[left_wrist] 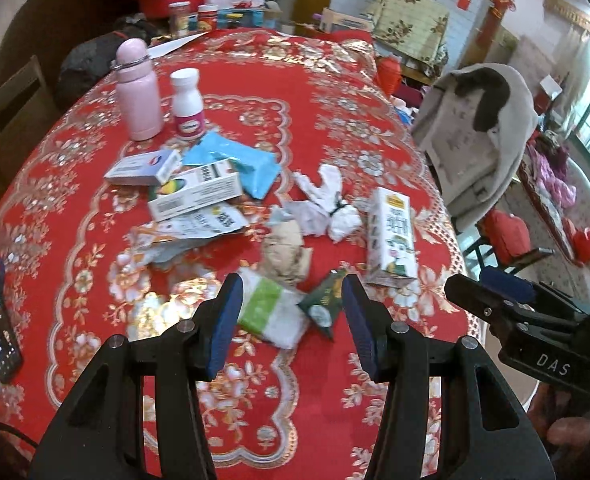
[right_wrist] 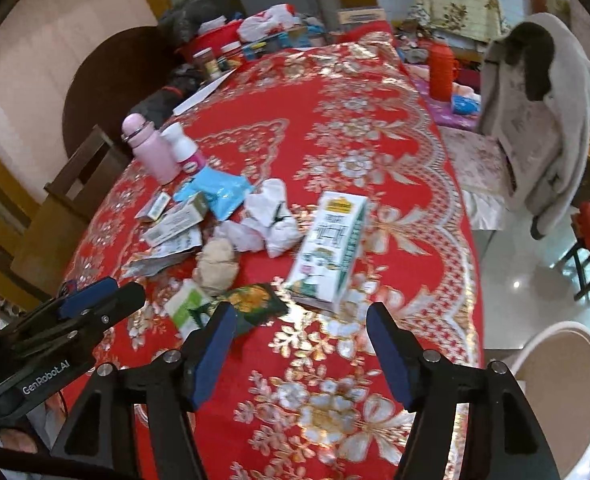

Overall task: Collect trash
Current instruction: 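Move both tools back over the table toward the remaining trash, then grasp the white-green tissue pack with the left tool while the right grasps the dark green snack bag, then carry the tissue pack and snack bag with both tools to the bin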

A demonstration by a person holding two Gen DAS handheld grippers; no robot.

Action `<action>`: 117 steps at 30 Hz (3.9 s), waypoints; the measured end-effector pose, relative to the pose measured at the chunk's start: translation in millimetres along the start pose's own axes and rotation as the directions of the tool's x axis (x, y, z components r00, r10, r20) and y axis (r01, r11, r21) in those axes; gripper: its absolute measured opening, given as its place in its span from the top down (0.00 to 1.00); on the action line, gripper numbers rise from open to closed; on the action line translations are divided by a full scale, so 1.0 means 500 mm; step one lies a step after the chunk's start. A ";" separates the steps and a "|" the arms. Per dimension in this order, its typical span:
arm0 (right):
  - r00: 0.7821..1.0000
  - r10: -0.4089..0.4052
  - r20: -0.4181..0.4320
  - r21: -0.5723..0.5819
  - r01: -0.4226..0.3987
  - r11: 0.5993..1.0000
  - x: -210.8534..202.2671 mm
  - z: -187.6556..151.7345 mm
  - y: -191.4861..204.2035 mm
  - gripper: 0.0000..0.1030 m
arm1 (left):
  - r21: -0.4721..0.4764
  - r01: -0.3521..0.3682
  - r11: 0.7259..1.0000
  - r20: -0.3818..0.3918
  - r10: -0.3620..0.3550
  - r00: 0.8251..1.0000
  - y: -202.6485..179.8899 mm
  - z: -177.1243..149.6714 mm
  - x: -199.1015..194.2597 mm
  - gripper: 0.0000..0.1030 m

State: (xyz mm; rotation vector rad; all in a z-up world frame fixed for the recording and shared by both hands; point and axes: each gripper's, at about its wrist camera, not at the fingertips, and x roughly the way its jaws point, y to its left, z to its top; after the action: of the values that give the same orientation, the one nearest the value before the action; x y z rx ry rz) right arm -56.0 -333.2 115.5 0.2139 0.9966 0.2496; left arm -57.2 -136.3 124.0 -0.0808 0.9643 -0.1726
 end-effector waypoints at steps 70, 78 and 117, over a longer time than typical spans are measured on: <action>0.983 -0.002 -0.183 -0.048 -0.007 0.999 0.204 -0.060 0.102 0.76 | -0.077 0.149 0.986 -0.217 -0.162 0.963 0.188 -0.020 0.114 0.95; 0.988 0.001 -0.153 -0.033 -0.006 0.999 0.157 -0.063 0.072 0.77 | -0.187 0.231 0.955 -0.263 -0.275 0.925 0.190 -0.038 0.159 0.63; 0.985 -0.055 -0.161 -0.105 0.039 0.994 0.199 -0.068 0.068 0.67 | -0.108 0.166 0.980 -0.127 -0.179 0.976 0.141 -0.020 0.045 0.95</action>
State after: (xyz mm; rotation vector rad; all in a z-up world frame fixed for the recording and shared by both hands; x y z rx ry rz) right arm -36.8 -268.5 28.2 0.0775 1.1473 0.2774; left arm -45.0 -70.8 89.8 -0.2447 1.1024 -0.2947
